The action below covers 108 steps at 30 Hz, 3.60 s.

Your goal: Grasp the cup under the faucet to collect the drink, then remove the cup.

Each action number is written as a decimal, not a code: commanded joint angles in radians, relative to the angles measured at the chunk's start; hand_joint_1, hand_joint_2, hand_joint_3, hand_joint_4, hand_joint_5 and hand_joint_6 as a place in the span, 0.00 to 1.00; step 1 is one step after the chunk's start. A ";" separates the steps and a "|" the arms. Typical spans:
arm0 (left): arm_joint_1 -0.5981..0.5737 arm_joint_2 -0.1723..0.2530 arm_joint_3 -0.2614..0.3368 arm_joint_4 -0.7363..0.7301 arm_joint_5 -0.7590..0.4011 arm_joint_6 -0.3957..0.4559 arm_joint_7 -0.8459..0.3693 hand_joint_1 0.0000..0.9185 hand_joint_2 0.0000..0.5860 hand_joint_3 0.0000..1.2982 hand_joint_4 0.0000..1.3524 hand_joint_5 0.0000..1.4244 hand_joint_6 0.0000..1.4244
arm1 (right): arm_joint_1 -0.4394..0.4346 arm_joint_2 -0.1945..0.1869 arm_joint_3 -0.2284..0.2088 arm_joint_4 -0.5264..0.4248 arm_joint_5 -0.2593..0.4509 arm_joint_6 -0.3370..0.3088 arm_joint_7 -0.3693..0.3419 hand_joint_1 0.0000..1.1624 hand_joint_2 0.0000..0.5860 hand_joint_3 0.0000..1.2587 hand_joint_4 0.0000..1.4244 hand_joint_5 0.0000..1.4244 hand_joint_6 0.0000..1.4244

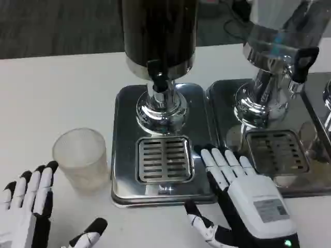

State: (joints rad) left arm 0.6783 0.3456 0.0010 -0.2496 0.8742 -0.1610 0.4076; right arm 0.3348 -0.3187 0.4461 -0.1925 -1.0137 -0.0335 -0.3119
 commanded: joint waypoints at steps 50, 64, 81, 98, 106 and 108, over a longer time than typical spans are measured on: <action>-0.387 0.063 0.122 0.576 -0.399 -0.349 -0.047 0.00 0.00 0.00 0.00 0.00 0.00 | 0.026 0.066 -0.025 0.008 0.012 0.047 -0.038 0.27 0.70 0.00 0.00 0.00 0.00; -0.485 0.087 0.048 0.738 -0.374 -0.408 -0.017 0.16 0.04 0.00 0.00 0.00 0.00 | 0.047 0.068 0.001 -0.005 -0.001 0.056 -0.028 0.22 0.65 0.00 0.00 0.00 0.00; -0.639 0.020 -0.030 0.864 -0.362 -0.327 0.047 0.20 0.03 0.00 0.00 0.12 0.08 | 0.054 0.075 -0.001 -0.015 -0.003 0.061 -0.029 0.12 0.62 0.00 0.00 0.00 0.00; -0.750 0.031 -0.109 1.005 -0.337 -0.368 0.121 0.21 0.05 0.00 0.02 0.20 0.14 | 0.070 0.083 -0.011 -0.027 -0.003 0.077 -0.027 0.11 0.65 0.00 0.00 0.00 0.00; -0.771 0.042 -0.138 1.061 -0.315 -0.434 0.226 0.35 0.15 0.21 0.30 0.48 0.55 | 0.074 0.083 -0.009 -0.035 -0.009 0.091 -0.018 0.11 0.65 0.00 0.00 0.00 0.00; -0.774 0.049 -0.145 1.077 -0.303 -0.445 0.255 0.39 0.19 0.28 0.39 0.56 0.65 | 0.077 0.085 -0.008 -0.041 -0.016 0.096 -0.024 0.12 0.66 0.00 0.00 0.00 0.00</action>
State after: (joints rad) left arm -0.0940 0.3835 -0.1272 0.8016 0.5554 -0.5831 0.6375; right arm 0.3996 -0.2392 0.4404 -0.2139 -1.0210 0.0476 -0.3326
